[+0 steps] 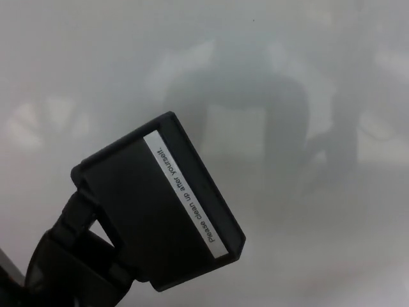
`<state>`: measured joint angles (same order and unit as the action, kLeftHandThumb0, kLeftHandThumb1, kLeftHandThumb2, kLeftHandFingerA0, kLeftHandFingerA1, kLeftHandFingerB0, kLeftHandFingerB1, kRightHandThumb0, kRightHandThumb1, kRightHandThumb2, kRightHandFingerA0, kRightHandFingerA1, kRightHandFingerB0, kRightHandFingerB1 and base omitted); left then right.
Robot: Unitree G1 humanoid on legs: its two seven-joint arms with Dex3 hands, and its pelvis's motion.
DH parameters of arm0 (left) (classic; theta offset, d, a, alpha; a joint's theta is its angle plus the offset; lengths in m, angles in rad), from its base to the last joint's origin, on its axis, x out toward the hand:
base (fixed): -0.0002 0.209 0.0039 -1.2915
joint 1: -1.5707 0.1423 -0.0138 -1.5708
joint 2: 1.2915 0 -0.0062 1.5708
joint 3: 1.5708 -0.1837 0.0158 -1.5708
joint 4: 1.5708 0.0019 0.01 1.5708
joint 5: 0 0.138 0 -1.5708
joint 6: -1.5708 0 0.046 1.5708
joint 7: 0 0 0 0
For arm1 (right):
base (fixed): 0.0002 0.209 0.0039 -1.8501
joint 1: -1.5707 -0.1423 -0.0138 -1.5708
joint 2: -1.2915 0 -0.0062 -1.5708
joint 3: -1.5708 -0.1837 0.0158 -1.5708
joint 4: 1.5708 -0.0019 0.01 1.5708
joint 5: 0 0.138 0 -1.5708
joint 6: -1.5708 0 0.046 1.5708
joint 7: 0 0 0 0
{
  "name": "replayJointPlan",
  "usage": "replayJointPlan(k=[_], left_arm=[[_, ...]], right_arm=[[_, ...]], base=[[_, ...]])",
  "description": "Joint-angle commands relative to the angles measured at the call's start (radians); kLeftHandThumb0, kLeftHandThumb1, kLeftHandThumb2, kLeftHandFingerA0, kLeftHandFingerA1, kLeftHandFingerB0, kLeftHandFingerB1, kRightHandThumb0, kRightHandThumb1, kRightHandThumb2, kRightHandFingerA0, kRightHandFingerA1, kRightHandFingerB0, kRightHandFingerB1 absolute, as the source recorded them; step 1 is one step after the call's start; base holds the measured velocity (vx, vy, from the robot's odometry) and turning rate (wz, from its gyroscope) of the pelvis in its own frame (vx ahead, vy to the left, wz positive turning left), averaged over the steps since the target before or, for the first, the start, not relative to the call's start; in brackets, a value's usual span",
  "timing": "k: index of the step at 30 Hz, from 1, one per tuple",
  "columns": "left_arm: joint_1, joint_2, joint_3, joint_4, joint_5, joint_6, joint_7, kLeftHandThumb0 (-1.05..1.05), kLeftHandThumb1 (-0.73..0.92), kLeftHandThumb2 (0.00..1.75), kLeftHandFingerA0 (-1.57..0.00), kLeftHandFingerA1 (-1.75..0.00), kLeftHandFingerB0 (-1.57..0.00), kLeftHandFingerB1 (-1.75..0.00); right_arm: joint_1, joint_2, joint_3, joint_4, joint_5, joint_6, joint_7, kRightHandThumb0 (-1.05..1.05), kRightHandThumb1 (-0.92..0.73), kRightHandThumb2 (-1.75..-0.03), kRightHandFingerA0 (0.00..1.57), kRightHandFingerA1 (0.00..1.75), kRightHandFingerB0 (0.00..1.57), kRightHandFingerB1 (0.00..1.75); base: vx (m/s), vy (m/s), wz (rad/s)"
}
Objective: A magnetic marker holder is on the left hand side of the white board, the robot put the index and middle finger into the opening of the container and pull off the magnetic holder and hand it to a human on the left hand side.
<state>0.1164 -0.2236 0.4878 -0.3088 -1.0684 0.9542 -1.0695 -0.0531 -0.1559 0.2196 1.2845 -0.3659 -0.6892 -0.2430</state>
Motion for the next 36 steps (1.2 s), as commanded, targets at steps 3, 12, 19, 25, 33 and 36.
replayJointPlan(k=[3,12,19,25,33,36], left_arm=[[0.085,0.010,0.012,-0.024,-0.227,-0.053,-0.078,-0.95,0.50,0.57,-0.35,-0.31,-0.30,-0.37],[0.138,0.048,-0.024,-0.025,-0.265,-0.073,-0.080,-0.92,0.49,0.57,-0.34,-0.31,-0.28,-0.38],[0.187,0.068,-0.056,-0.033,-0.279,-0.101,-0.076,-0.97,0.50,0.57,-0.35,-0.31,-0.30,-0.39],[0.191,0.083,-0.088,-0.032,-0.287,-0.134,-0.074,-0.95,0.42,0.83,-0.33,-0.37,-0.30,-0.46],[0.211,0.099,-0.113,-0.026,-0.319,-0.142,-0.058,-0.90,0.47,0.56,-0.40,-0.33,-0.37,-0.39],[0.218,0.095,-0.123,-0.032,-0.315,-0.156,-0.058,-0.95,0.50,0.57,-0.40,-0.33,-0.34,-0.40]], right_arm=[[0.059,-0.023,0.025,0.003,-0.030,-0.001,-0.041,-0.64,-0.60,-0.95,0.72,0.64,0.45,0.53],[0.092,-0.022,0.049,0.001,-0.044,0.005,-0.069,-0.59,-0.73,-0.62,0.82,0.50,0.52,0.40],[0.114,-0.025,0.060,-0.001,-0.049,0.009,-0.070,-0.62,-0.75,-0.63,0.79,0.49,0.51,0.39],[0.102,-0.029,0.068,0.000,-0.059,0.009,-0.086,-0.65,-0.75,-0.63,0.84,0.53,0.53,0.39],[0.105,-0.027,0.062,0.002,-0.054,0.006,-0.085,-0.63,-0.60,-0.94,0.73,0.64,0.48,0.54],[0.106,-0.027,0.063,0.001,-0.057,0.004,-0.089,-0.61,-0.74,-0.63,0.83,0.53,0.54,0.40]], base=[[0.00,0.000,0.00],[0.00,0.000,0.00],[0.00,0.000,0.00],[0.00,0.000,0.00],[0.00,0.000,0.00],[0.00,0.000,0.00]])
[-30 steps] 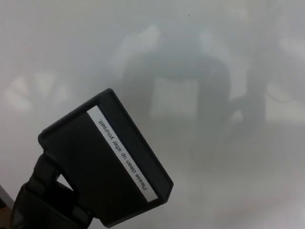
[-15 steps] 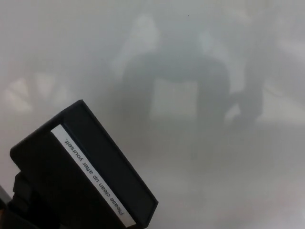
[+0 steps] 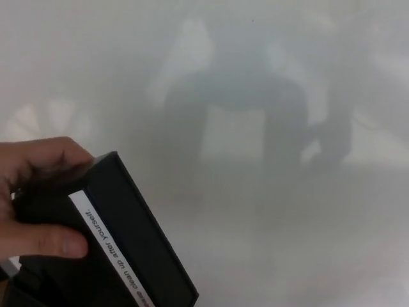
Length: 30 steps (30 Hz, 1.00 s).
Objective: A magnetic marker holder is on the left hand side of the white board, the robot put the index and middle finger into the opening of the container and pull off the magnetic holder and hand it to a human on the left hand side.
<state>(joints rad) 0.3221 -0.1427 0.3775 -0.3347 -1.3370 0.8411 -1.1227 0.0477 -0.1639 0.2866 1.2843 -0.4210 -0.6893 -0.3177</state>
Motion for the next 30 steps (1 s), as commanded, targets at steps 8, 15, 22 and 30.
replayJointPlan(k=[8,15,22,30], left_arm=[[-0.005,0.040,-0.031,0.014,-0.036,-0.075,-0.023,-0.89,0.39,0.81,-0.37,-0.39,-0.28,-0.45],[0.002,0.062,-0.043,0.022,-0.038,-0.091,-0.033,-0.91,0.42,0.80,-0.34,-0.39,-0.28,-0.47],[0.003,0.095,-0.052,0.010,-0.024,-0.113,-0.023,-1.05,0.48,0.85,-0.34,-0.36,-0.27,-0.46],[-0.002,0.124,-0.063,0.018,-0.015,-0.133,-0.026,-1.00,0.44,0.82,-0.37,-0.36,-0.31,-0.47]], right_arm=[[-0.002,-0.017,-0.008,0.000,-0.002,0.008,-0.020,-0.62,-0.74,-0.63,0.83,0.54,0.54,0.39],[-0.002,-0.017,-0.009,0.003,-0.005,0.003,-0.024,-0.65,-0.60,-0.95,0.67,0.62,0.40,0.51],[-0.009,-0.011,-0.035,0.004,0.022,-0.034,0.004,-0.68,-0.58,-0.57,0.27,0.37,0.03,0.25],[-0.024,-0.023,0.010,0.002,-0.037,-0.017,-0.046,-0.91,-0.79,-0.64,0.21,0.38,0.00,0.11]], base=[[0.00,0.000,0.00],[0.00,0.000,0.00],[0.00,0.000,0.00],[0.00,0.000,0.00]])
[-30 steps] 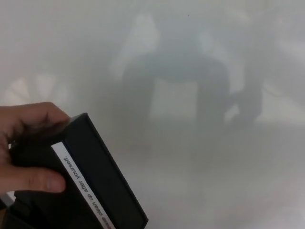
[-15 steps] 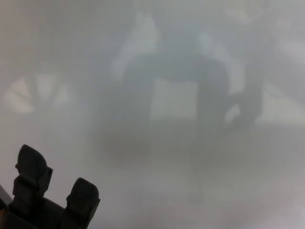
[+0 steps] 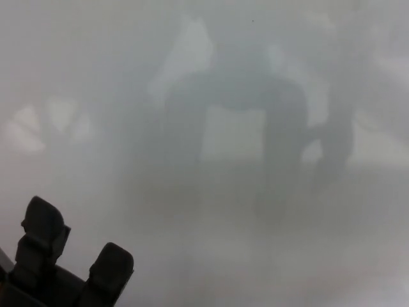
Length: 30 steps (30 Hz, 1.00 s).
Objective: A magnetic marker holder is on the left hand side of the white board, the robot put the index and middle finger into the opening of the container and pull off the magnetic holder and hand it to a human on the left hand side.
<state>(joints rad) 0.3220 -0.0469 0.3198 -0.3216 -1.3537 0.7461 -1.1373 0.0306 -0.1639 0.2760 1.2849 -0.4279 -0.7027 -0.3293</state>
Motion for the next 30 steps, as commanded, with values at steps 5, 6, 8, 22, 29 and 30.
replayJointPlan(k=[5,6,8,22,29,30], left_arm=[[-0.006,0.058,-0.015,0.060,0.052,-0.061,-0.046,-1.00,0.47,0.83,-0.36,-0.40,-0.24,-0.45],[-0.015,0.074,-0.019,0.090,0.076,-0.067,-0.054,-1.00,0.46,0.82,-0.35,-0.38,-0.26,-0.44],[-0.028,0.108,-0.038,0.156,0.134,-0.082,-0.059,-0.71,0.29,0.64,-0.25,-0.43,-0.25,-0.43],[0.059,0.122,-0.425,0.919,1.302,-1.009,1.003,-0.34,0.73,0.63,-0.38,-0.46,-0.27,-0.31],[-0.045,0.188,-0.538,1.098,1.353,-0.997,1.152,-0.40,0.58,0.58,-0.27,-0.43,-0.22,-0.31],[-0.056,0.193,-0.547,1.114,1.353,-0.994,1.161,-0.40,0.58,0.58,-0.27,-0.43,-0.22,-0.31]], right_arm=[[-0.002,-0.019,0.017,0.005,-0.021,-0.010,-0.050,-0.95,-0.69,-1.00,0.41,0.53,0.00,0.03],[-0.005,-0.020,0.017,0.005,-0.023,-0.010,-0.058,-0.95,-0.70,-1.00,0.43,0.53,0.00,0.04],[-0.009,-0.021,0.016,0.004,-0.023,-0.012,-0.063,-0.93,-0.70,-1.00,0.45,0.54,0.00,0.05],[-0.017,-0.027,0.037,0.008,-0.052,0.014,-0.101,-0.63,-0.64,-0.96,0.55,0.59,0.00,0.24],[-0.054,-0.028,0.024,0.008,-0.036,0.026,-0.088,-0.56,-0.76,-0.65,0.68,0.49,0.05,0.19],[-0.061,-0.027,0.025,0.008,-0.037,0.029,-0.090,-0.56,-0.76,-0.65,0.68,0.49,0.05,0.19]], base=[[0.00,0.000,0.00],[0.00,0.000,0.00],[0.00,0.000,0.00],[0.00,0.000,0.00],[0.00,0.000,0.00],[0.00,0.000,0.00]])
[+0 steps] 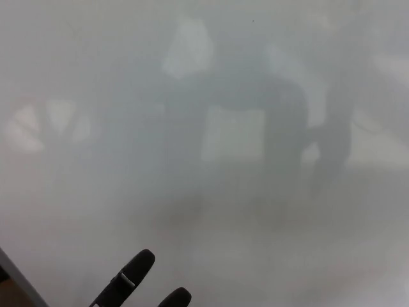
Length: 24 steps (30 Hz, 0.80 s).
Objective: A magnetic marker holder is on the left hand side of the white board, the robot put the index and middle finger into the opening of the container and pull off the magnetic holder and hand it to a human on the left hand side.
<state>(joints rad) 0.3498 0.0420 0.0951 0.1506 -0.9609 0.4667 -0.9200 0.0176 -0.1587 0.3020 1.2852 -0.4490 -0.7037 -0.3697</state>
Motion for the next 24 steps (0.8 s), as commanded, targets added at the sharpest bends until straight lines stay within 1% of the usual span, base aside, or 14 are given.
replayJointPlan(k=[1,4,5,7,8,9,13,14,15,17,18,21,23,24], left_arm=[[-0.105,0.115,-0.338,0.664,0.966,-0.712,0.959,-0.41,0.56,0.57,-0.28,-0.41,-0.21,-0.31],[-0.115,0.132,-0.367,0.687,0.988,-0.740,0.978,-0.41,0.56,0.57,-0.30,-0.40,-0.20,-0.32],[-0.109,0.136,-0.381,0.699,0.996,-0.756,0.991,-0.42,0.56,0.57,-0.29,-0.39,-0.21,-0.33],[-0.105,0.137,-0.391,0.710,0.998,-0.764,1.003,-0.42,0.56,0.57,-0.29,-0.39,-0.21,-0.33],[-0.091,0.137,-0.393,0.721,0.994,-0.787,1.005,-0.41,0.57,0.57,-0.32,-0.40,-0.22,-0.33],[-0.080,0.136,-0.392,0.727,0.986,-0.799,1.005,-0.41,0.57,0.58,-0.28,-0.39,-0.22,-0.33],[-0.068,0.128,-0.389,0.746,0.964,-0.810,1.013,-0.40,0.56,0.58,-0.30,-0.39,-0.25,-0.34],[-0.070,0.128,-0.393,0.751,0.963,-0.811,1.019,-0.46,0.47,0.71,-0.26,-0.46,-0.22,-0.42],[-0.081,0.130,-0.402,0.762,0.966,-0.817,1.031,-0.47,0.47,0.71,-0.27,-0.47,-0.22,-0.43],[-0.096,0.131,-0.411,0.777,0.966,-0.826,1.040,-0.47,0.47,0.71,-0.27,-0.47,-0.22,-0.43],[-0.110,0.132,-0.413,0.779,0.967,-0.830,1.043,-0.40,0.57,0.58,-0.33,-0.41,-0.25,-0.34],[-0.208,0.133,-0.418,0.796,0.964,-0.827,1.048,-0.42,0.58,0.58,-0.32,-0.42,-0.23,-0.34],[-0.258,0.132,-0.413,0.802,0.958,-0.822,1.050,-0.41,0.58,0.58,-0.32,-0.41,-0.24,-0.34],[-0.319,0.133,-0.406,0.816,0.948,-0.826,1.051,-0.41,0.58,0.58,-0.33,-0.42,-0.26,-0.34]], right_arm=[[-0.062,-0.030,0.001,0.009,-0.020,0.031,-0.057,-0.55,-0.76,-0.65,0.69,0.50,0.05,0.18],[-0.070,-0.029,0.009,0.012,-0.030,0.033,-0.064,-0.54,-0.77,-0.66,0.73,0.51,0.04,0.17],[-0.065,-0.029,0.013,0.013,-0.033,0.034,-0.067,-0.51,-0.77,-0.66,0.79,0.52,0.05,0.18],[-0.059,-0.028,0.014,0.013,-0.034,0.034,-0.073,-0.51,-0.77,-0.66,0.79,0.52,0.05,0.18],[-0.045,-0.029,0.015,0.012,-0.034,0.026,-0.075,-0.51,-0.78,-0.63,0.78,0.50,0.03,0.26],[-0.036,-0.029,0.018,0.012,-0.036,0.023,-0.079,-0.50,-0.77,-0.66,0.77,0.51,0.06,0.18],[-0.022,-0.030,0.022,0.012,-0.039,0.026,-0.077,-0.49,-0.78,-0.67,0.75,0.51,0.05,0.17],[-0.020,-0.031,0.021,0.011,-0.037,0.026,-0.074,-0.49,-0.77,-0.66,0.76,0.51,0.06,0.18],[-0.022,-0.031,0.015,0.010,-0.032,0.022,-0.070,-0.50,-0.77,-0.66,0.76,0.50,0.06,0.18],[-0.028,-0.031,0.010,0.009,-0.027,0.016,-0.068,-0.50,-0.77,-0.66,0.76,0.50,0.06,0.18],[-0.040,-0.030,0.005,0.009,-0.023,0.016,-0.064,-0.54,-0.77,-0.66,0.77,0.51,0.06,0.19],[-0.118,-0.034,-0.015,0.007,-0.008,0.030,-0.047,-0.54,-0.78,-0.66,0.75,0.50,0.06,0.18],[-0.165,-0.034,-0.024,0.007,-0.002,0.043,-0.041,-0.55,-0.78,-0.66,0.80,0.52,0.07,0.18],[-0.221,-0.034,-0.034,0.007,0.005,0.058,-0.034,-0.58,-0.64,-0.92,0.76,0.64,0.02,0.27]], base=[[0.00,0.000,0.00],[0.00,0.000,0.00],[0.00,0.000,0.00],[0.00,0.000,0.00],[0.00,0.000,0.00],[0.00,0.000,0.00],[0.00,0.000,0.00],[0.00,0.000,0.00],[0.00,0.000,0.00],[0.00,0.000,0.00],[0.00,0.000,0.00],[0.00,0.000,0.00],[0.00,0.000,0.00],[0.00,0.000,0.00]])
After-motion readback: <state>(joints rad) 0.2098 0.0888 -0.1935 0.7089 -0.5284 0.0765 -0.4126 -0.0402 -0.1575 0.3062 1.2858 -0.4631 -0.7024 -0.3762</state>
